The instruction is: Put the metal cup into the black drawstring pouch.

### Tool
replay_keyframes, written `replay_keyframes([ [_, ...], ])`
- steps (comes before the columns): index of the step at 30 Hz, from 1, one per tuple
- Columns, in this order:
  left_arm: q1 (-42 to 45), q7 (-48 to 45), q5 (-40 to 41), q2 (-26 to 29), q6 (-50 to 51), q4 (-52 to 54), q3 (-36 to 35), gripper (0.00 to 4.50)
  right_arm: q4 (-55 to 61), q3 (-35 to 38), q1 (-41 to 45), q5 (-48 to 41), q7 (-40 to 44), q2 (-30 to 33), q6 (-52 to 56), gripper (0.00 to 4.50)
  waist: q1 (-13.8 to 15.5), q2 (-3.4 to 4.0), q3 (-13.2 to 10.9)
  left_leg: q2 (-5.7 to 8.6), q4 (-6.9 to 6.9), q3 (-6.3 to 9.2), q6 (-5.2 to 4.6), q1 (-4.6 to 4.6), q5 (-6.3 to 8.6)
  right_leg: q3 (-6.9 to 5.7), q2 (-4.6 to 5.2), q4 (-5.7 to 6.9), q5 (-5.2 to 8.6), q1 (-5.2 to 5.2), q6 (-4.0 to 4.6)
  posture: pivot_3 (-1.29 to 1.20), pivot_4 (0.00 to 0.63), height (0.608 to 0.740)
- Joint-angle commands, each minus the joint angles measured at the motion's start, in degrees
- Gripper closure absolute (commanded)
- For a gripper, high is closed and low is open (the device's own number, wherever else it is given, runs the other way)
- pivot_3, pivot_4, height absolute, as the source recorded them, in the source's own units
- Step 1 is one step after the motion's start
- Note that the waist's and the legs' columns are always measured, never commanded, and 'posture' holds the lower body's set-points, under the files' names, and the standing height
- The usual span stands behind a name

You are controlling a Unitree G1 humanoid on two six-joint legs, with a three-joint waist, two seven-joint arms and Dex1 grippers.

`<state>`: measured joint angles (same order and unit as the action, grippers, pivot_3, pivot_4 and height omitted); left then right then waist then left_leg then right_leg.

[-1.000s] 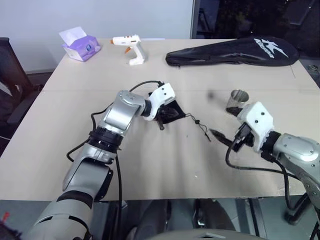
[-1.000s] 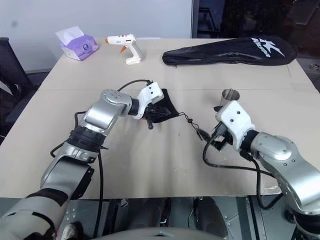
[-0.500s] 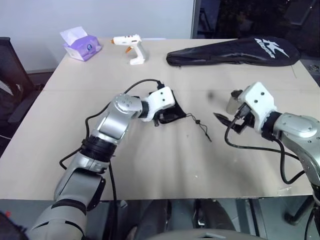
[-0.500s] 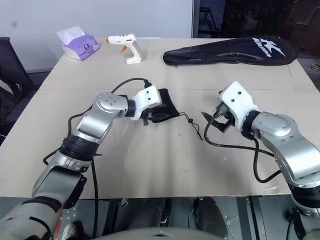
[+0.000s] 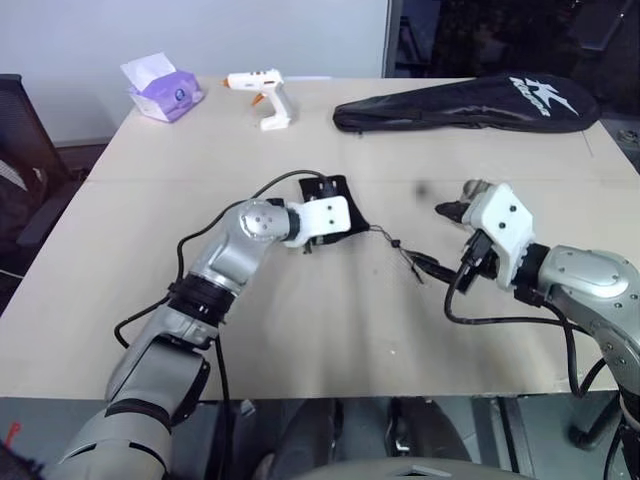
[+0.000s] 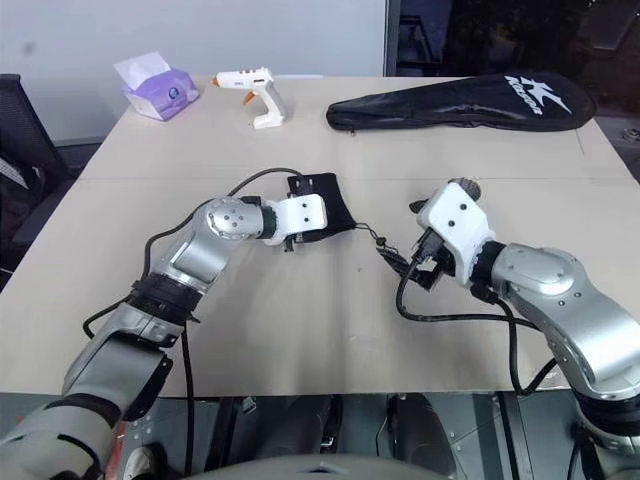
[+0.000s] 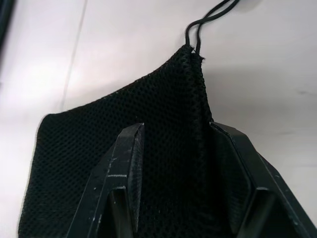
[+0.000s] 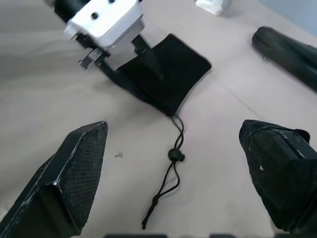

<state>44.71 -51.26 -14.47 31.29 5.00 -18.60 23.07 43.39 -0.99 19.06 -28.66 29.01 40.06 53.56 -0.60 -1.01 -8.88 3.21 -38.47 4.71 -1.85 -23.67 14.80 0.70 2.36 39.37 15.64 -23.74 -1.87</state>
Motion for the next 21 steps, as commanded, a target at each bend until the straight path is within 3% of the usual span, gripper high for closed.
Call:
replay_keyframes([
  [1,2.1,-0.21,0.84,-1.81,0.29,-1.94,-1.14,2.94,1.91,1.99,0.14,-0.49,-0.67,-0.29,-0.43,0.0,0.0,0.0,0.0,0.0,0.0,0.0,0.0,0.0,0.0,0.0,0.0,0.0,0.0,0.0,0.0,0.0,0.15,0.74],
  [5,5.03,-4.65,5.57,-4.2,8.82,-4.65,-3.91,4.46,1.96,1.91,-0.33,-0.45,-0.88,-0.21,-0.75,0.0,-0.08,0.0,0.0,0.01,-0.04,0.01,0.0,-0.02,0.0,-0.03,-0.01,0.04,0.0,0.0,0.0,0.0,0.15,0.74],
  [9,9.83,-10.68,11.61,-5.45,22.07,-8.66,-7.38,4.46,1.85,1.85,-1.35,0.07,-1.08,-0.16,-1.43,0.0,-0.21,0.0,0.0,0.01,-0.06,0.01,-0.01,-0.01,0.0,-0.05,-0.06,0.06,0.01,0.0,-0.01,0.0,0.15,0.74],
  [21,17.52,-12.34,20.74,-6.4,42.16,-13.55,-13.9,4.46,-5.47,2.58,1.12,6.38,-6.14,-0.01,-1.29,0.0,-0.34,0.0,0.0,0.01,-0.13,0.01,0.0,-0.01,0.0,-0.01,-0.07,0.1,0.01,0.0,-0.01,0.0,0.15,0.74],
])
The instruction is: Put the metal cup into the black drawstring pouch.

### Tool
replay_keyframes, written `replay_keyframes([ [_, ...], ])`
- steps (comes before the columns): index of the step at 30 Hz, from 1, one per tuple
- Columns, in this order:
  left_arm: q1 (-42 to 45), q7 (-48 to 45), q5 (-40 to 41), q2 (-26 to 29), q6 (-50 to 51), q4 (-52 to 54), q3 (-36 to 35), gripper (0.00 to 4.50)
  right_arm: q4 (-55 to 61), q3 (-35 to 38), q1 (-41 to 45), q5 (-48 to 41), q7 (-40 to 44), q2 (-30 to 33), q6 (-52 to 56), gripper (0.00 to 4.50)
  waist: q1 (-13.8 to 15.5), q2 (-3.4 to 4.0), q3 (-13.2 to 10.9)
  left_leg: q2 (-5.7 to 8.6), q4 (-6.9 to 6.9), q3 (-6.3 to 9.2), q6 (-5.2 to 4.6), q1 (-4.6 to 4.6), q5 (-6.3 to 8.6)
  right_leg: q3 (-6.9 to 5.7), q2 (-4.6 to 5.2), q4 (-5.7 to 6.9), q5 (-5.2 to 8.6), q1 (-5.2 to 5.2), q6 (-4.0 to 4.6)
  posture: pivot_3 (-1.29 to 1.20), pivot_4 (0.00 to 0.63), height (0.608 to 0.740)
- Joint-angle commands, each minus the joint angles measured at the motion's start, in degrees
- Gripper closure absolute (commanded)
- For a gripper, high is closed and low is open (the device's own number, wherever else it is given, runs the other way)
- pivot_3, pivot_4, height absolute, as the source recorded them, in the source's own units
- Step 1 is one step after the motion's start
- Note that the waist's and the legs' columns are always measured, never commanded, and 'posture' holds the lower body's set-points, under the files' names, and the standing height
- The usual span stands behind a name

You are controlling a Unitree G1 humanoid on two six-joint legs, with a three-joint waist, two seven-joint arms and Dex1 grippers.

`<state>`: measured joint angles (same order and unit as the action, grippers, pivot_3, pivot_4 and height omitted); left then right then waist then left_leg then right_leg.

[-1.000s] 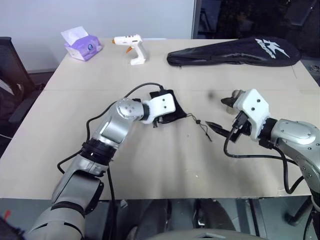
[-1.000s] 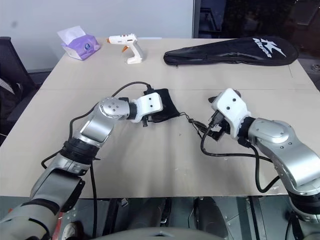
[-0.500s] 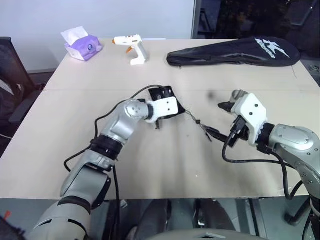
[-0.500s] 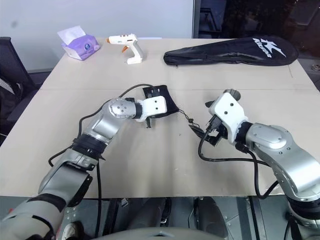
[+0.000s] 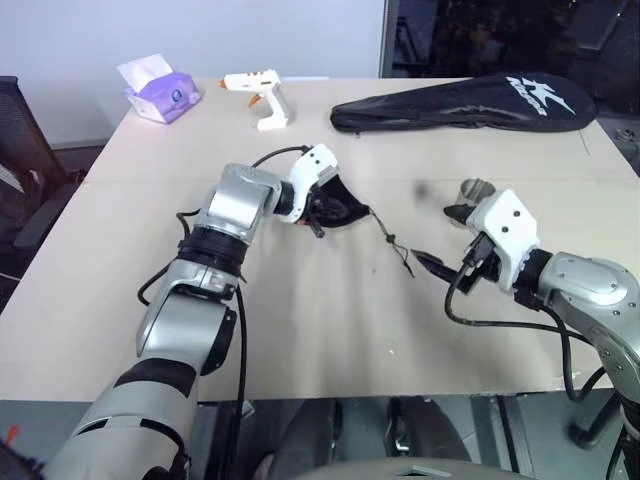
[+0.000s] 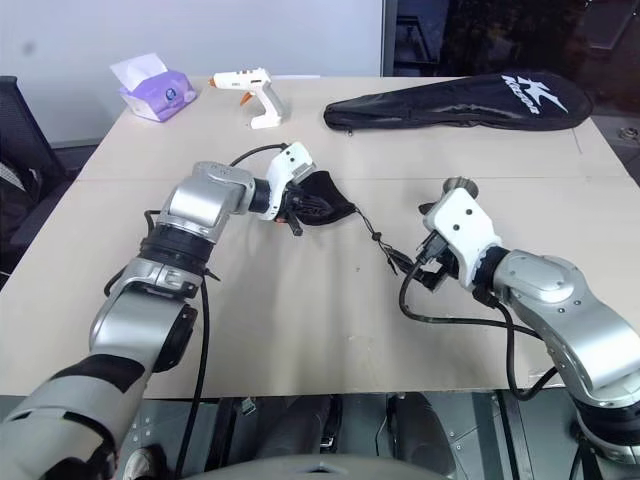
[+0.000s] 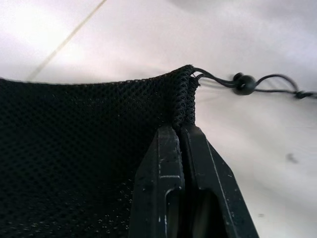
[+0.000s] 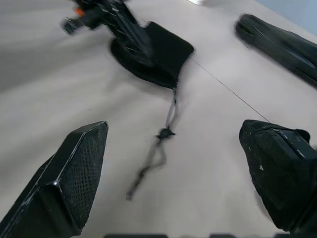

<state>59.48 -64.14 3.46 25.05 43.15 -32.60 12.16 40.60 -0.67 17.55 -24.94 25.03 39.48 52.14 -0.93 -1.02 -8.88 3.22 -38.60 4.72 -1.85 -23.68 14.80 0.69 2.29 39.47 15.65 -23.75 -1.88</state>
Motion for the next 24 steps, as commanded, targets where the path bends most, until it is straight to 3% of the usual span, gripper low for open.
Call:
replay_keyframes([
  [1,2.34,1.37,2.68,-0.14,3.52,1.59,-2.88,4.46,-4.5,2.34,3.8,3.05,-1.94,0.94,0.13,0.0,-0.01,0.0,0.0,0.0,-0.02,0.0,0.0,0.0,0.0,0.0,0.0,0.02,0.0,0.0,0.0,0.0,0.15,0.74],
  [11,-4.93,13.38,3.36,-2.4,7.0,18.73,-4.42,4.46,-28.17,-6.35,17.85,8.99,5.53,3.23,-1.78,0.0,0.0,0.0,0.0,-0.01,-0.01,-0.13,0.01,0.04,0.0,0.17,0.05,0.18,0.0,-0.07,0.01,0.0,0.15,0.74],
  [14,-7.15,16.33,3.51,-2.34,7.93,23.83,-4.48,4.5,-35.14,-9.37,19.71,11.1,8.39,3.06,-4.0,0.85,0.04,0.0,0.0,-0.01,-0.01,-0.17,0.01,-0.01,0.0,0.2,0.07,0.25,0.0,-0.19,0.01,0.0,0.15,0.74],
  [21,-9.21,19.84,5.23,-1.45,10.0,29.32,-5.32,4.5,-41.57,-11.91,20.85,16.15,12.75,3.91,-10.86,4.44,0.14,0.0,0.0,0.0,-0.01,-0.21,0.02,-0.04,-0.01,0.22,0.08,0.28,0.0,-0.27,0.01,0.0,0.15,0.74],
  [24,-8.67,20.69,6.76,-1.95,11.55,29.36,-6.07,4.5,-33.9,-6.36,18.72,12.76,12.46,3.12,-7.8,4.48,0.15,0.0,0.0,0.0,-0.01,-0.21,0.02,-0.05,-0.01,0.23,0.09,0.29,0.0,-0.28,0.01,0.0,0.15,0.74],
])
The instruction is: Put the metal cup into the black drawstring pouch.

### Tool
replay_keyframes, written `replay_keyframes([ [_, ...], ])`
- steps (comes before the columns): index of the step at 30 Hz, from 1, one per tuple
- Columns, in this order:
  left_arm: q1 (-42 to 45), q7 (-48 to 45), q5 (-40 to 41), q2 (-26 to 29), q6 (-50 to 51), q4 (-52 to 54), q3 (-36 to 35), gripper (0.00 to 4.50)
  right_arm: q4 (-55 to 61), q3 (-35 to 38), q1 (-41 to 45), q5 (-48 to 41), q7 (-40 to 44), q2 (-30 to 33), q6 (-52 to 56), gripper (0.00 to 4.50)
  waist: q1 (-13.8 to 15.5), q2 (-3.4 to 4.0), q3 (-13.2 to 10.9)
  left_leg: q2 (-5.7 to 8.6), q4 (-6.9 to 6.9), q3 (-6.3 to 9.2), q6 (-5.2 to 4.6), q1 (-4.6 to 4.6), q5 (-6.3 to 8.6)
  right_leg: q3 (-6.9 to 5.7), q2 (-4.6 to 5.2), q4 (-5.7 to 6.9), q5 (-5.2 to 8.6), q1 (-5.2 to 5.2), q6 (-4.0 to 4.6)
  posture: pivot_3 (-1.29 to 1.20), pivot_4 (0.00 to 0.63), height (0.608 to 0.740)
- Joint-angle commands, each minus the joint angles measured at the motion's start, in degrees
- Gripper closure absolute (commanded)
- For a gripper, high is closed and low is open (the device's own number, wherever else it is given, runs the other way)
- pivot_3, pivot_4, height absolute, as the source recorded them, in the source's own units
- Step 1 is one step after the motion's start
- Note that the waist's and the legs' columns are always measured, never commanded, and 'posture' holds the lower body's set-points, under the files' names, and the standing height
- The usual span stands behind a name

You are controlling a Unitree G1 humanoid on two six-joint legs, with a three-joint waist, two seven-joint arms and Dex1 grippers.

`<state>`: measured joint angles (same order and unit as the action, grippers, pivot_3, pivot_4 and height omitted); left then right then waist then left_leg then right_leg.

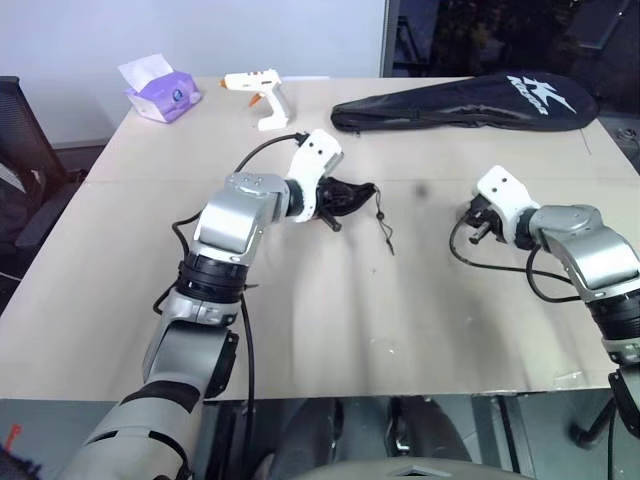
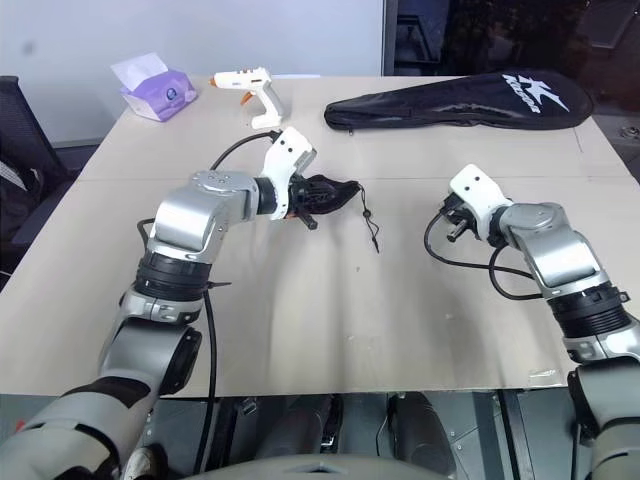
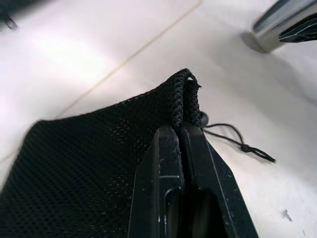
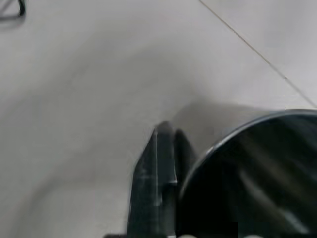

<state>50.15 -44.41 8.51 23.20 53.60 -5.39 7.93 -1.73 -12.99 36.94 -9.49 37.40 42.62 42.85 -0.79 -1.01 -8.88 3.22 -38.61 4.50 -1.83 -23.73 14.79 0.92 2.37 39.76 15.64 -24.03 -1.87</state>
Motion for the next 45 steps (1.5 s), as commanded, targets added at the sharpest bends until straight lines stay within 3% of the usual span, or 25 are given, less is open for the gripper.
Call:
replay_keyframes([
  [1,0.81,1.23,2.11,-0.26,1.39,2.02,-1.98,4.5,10.47,7.62,-1.35,-3.93,-0.15,-0.67,2.19,4.48,0.02,0.0,0.0,0.0,0.0,0.0,0.0,-0.01,0.0,0.0,0.0,0.0,0.0,-0.02,0.0,0.0,0.15,0.74],
  [5,2.43,3.27,3.21,-2.04,3.38,-0.92,-2.59,4.5,23.77,16.4,-5.53,-12.79,-6.89,-12.5,5.51,4.48,-0.14,0.0,0.01,-0.03,0.01,0.0,0.0,-0.02,0.0,0.04,-0.01,0.04,0.0,-0.05,0.0,0.0,0.15,0.74],
  [9,4.0,5.71,5.48,-5.15,7.17,-4.1,-4.61,4.5,30.0,16.17,-10.27,-13.77,-15.32,-25.37,4.01,4.48,-0.04,0.01,0.02,-0.02,0.01,0.02,0.01,-0.02,0.0,0.02,-0.01,0.08,0.0,-0.06,0.0,0.0,0.15,0.74],
  [18,6.44,12.23,9.95,-11.54,14.34,-7.71,-10.57,4.5,16.27,11.77,-14.74,-10.92,-20.3,-44.12,-15.66,4.48,-0.24,0.0,0.03,0.08,-0.01,0.02,0.05,0.03,-0.03,0.04,-0.01,0.13,0.0,-0.08,-0.01,0.0,0.15,0.74],
  [24,6.34,16.38,12.23,-14.28,17.33,-7.28,-14.01,4.5,1.41,9.75,-15.36,-7.69,-17.87,-47.16,-27.33,4.48,-0.92,0.01,0.03,0.08,0.01,0.01,0.08,0.05,-0.04,0.07,-0.01,0.12,-0.01,-0.09,-0.01,0.0,0.15,0.74],
  [33,4.26,19.68,14.27,-14.84,20.71,-4.81,-15.94,4.5,-8.19,6.56,-15.65,-4.97,-13.51,-48.07,-35.9,4.48,-1.74,0.03,0.04,0.07,0.12,-0.01,0.14,0.14,-0.08,0.15,-0.03,0.15,-0.01,-0.1,0.0,0.0,0.15,0.74],
  [38,2.21,15.5,14.95,-10.1,19.44,-1.55,-11.17,4.5,-12.46,-1.46,-13.04,5.44,-8.7,-42.05,-45.69,4.48,-1.84,0.03,0.05,0.06,0.15,-0.07,0.17,0.19,-0.1,0.23,-0.06,0.16,-0.01,-0.1,0.0,0.0,0.15,0.74],
  [42,-0.82,9.21,19.45,-7.69,15.87,1.91,-12.51,4.5,-16.15,-6.14,-10.15,11.9,-6.22,-38.26,-53.84,4.48,-1.74,0.03,0.05,0.03,0.26,-0.08,0.21,0.31,-0.11,0.32,-0.11,0.15,-0.01,-0.07,0.0,0.0,0.15,0.74],
  [45,-1.45,5.98,19.35,-4.4,12.86,2.07,-11.16,4.5,-17.58,-5.05,-7.48,9.56,-4.4,-39.18,-56.53,4.48,-1.76,0.03,0.05,0.03,0.24,-0.09,0.21,0.31,-0.11,0.33,-0.1,0.14,-0.01,-0.06,0.0,0.0,0.15,0.74],
])
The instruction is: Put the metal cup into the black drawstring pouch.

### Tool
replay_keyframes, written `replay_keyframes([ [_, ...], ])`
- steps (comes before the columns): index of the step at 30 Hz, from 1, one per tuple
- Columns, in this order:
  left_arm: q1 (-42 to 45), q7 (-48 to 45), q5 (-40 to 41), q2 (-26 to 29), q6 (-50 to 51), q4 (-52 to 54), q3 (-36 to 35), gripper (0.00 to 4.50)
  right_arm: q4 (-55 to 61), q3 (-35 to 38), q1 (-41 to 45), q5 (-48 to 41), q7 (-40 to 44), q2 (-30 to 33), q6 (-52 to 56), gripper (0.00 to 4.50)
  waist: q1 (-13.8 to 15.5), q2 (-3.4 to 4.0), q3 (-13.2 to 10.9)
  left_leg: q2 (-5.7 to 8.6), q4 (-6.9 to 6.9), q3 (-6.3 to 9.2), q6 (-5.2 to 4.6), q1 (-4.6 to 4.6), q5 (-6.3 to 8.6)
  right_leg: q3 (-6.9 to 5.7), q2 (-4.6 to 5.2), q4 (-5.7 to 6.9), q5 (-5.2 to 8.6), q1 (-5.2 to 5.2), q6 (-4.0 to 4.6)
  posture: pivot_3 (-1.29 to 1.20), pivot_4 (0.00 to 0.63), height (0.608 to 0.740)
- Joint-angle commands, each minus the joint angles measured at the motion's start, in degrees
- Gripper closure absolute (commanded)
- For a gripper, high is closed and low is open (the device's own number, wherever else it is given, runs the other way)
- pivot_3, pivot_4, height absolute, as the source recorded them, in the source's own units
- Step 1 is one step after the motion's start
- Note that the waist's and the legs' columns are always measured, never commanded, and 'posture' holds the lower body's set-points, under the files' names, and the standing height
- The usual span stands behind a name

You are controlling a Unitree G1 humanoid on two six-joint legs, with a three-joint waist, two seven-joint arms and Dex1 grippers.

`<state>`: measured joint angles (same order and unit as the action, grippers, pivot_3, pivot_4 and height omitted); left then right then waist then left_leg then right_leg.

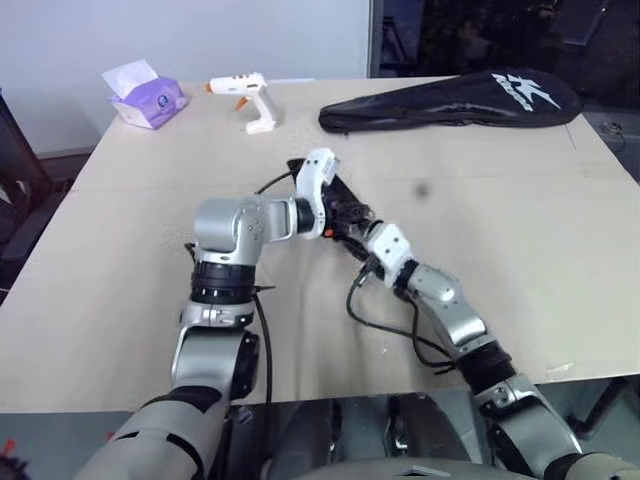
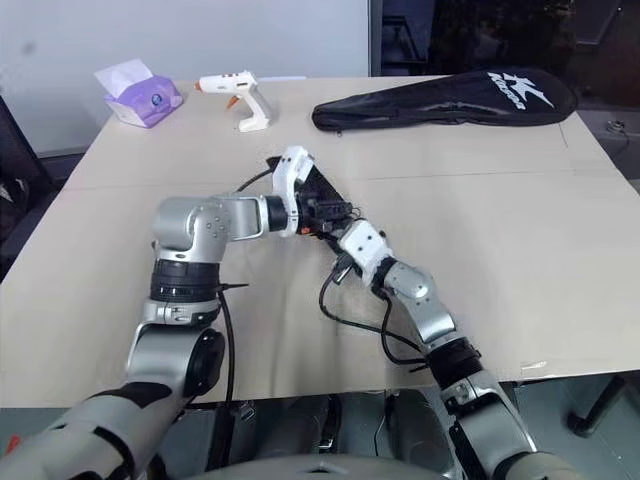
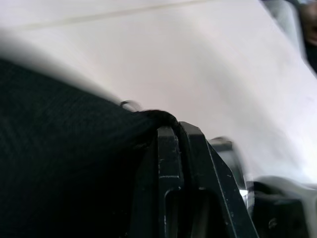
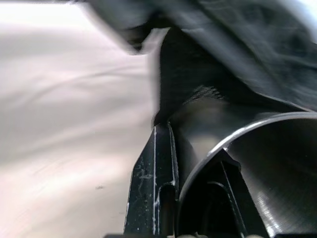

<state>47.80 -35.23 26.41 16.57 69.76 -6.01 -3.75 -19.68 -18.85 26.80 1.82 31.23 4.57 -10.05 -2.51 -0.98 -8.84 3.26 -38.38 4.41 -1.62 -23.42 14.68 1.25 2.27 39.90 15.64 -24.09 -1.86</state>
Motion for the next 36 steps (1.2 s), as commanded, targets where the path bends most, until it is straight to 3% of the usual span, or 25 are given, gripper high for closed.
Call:
replay_keyframes([
  [1,1.2,-3.6,1.3,2.96,-3.6,1.99,0.85,4.5,0.16,1.65,3.41,-2.97,2.06,-1.68,-3.83,4.48,-0.05,0.0,0.0,0.0,0.0,0.0,0.0,0.0,0.0,0.0,0.0,0.0,0.0,0.0,0.0,0.0,0.15,0.74],
  [8,2.05,-4.95,4.15,5.71,0.03,0.3,-0.5,4.5,-4.89,7.89,8.78,-5.9,-2.5,-4.67,-6.6,4.48,0.16,0.0,0.0,0.01,0.0,0.04,0.0,0.01,0.0,-0.04,0.02,-0.02,0.0,0.03,0.0,0.0,0.15,0.74],
  [15,3.05,1.81,5.0,4.58,1.94,-7.6,-8.79,4.5,-1.92,11.28,4.14,-11.47,-0.48,-5.89,-0.6,4.48,-0.04,0.0,0.0,0.0,0.01,0.05,0.0,0.06,0.0,-0.04,0.0,0.0,0.0,0.07,0.01,0.0,0.15,0.74],
  [25,1.09,2.03,0.04,7.43,-3.83,-11.54,-2.57,4.5,2.54,9.86,-0.76,-12.12,2.51,-3.54,7.03,4.48,0.03,0.0,0.0,0.01,0.02,0.05,0.0,0.07,0.0,-0.02,0.01,0.0,0.0,0.09,0.01,0.0,0.15,0.74],
  [30,2.82,1.5,1.6,7.87,-2.16,-12.72,-4.36,4.5,1.94,14.55,1.39,-21.71,4.2,-8.92,11.1,4.48,-0.02,0.0,0.0,-0.01,0.03,0.05,0.0,0.08,0.0,-0.02,0.0,0.01,0.0,0.08,0.01,0.0,0.15,0.74],
  [36,2.96,2.4,3.05,7.31,0.18,-11.59,-5.88,4.5,-7.25,20.06,6.74,-29.19,7.54,-14.52,12.95,4.48,0.09,0.0,0.0,0.0,0.04,0.06,0.0,0.09,0.0,-0.03,0.02,-0.01,0.0,0.1,0.01,0.0,0.15,0.74],
])
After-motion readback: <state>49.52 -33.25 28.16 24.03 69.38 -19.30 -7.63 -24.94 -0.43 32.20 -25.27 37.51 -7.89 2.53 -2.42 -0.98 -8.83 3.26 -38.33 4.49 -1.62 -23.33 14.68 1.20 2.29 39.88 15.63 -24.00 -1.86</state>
